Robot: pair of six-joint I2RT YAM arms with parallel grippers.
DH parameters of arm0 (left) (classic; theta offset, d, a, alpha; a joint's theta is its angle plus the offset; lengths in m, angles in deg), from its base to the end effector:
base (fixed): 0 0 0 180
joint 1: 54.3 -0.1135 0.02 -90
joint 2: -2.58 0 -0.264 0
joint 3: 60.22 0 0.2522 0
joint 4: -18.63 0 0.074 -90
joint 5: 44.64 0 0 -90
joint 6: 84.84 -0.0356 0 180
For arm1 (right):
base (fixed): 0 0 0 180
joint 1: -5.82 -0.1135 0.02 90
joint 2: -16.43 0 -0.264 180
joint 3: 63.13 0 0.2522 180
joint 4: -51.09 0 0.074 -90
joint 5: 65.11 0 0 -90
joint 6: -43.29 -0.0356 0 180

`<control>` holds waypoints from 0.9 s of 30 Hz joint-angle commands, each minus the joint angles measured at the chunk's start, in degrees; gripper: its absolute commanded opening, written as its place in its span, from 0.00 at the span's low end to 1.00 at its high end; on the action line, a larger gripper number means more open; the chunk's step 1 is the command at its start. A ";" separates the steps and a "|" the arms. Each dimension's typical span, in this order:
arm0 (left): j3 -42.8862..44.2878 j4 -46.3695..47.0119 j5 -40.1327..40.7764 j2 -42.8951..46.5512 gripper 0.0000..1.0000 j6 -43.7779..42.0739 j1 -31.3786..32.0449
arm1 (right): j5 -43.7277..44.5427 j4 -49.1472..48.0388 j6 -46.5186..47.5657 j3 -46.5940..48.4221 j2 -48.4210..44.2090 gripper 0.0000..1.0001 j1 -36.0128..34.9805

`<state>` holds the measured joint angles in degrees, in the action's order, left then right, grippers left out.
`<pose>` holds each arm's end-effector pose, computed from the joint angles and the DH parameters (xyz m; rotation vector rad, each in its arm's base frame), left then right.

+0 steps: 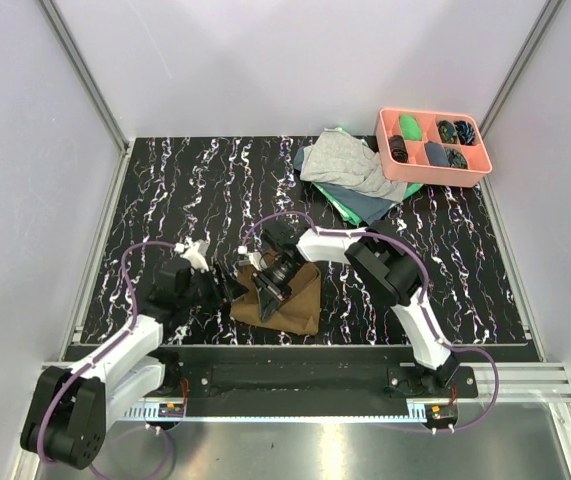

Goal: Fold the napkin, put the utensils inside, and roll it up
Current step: Roll the napkin with the utensil

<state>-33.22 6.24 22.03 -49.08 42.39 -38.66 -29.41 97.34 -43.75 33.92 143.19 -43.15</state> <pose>0.1605 -0.0596 0.1511 -0.1998 2.3187 -0.9413 0.2539 0.3358 0.1081 1.3089 -2.3061 -1.3765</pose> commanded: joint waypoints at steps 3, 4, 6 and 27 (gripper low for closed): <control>-3.39 8.56 1.09 1.21 0.63 1.08 3.43 | -2.73 4.07 -0.15 4.34 6.04 0.18 1.86; -3.91 8.83 1.27 1.21 0.62 1.35 3.78 | -3.09 4.25 -0.15 4.69 7.09 0.18 2.21; -4.36 9.27 1.62 1.30 0.61 1.44 4.05 | -3.70 4.86 -0.15 5.74 7.80 0.17 2.74; 1.53 -0.57 7.95 -5.46 0.00 -1.11 4.40 | -0.30 6.18 -1.91 9.00 -2.37 0.54 5.03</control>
<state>-35.21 10.57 25.74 -52.51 44.18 -34.27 -38.61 104.97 -46.20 41.13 149.02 -39.50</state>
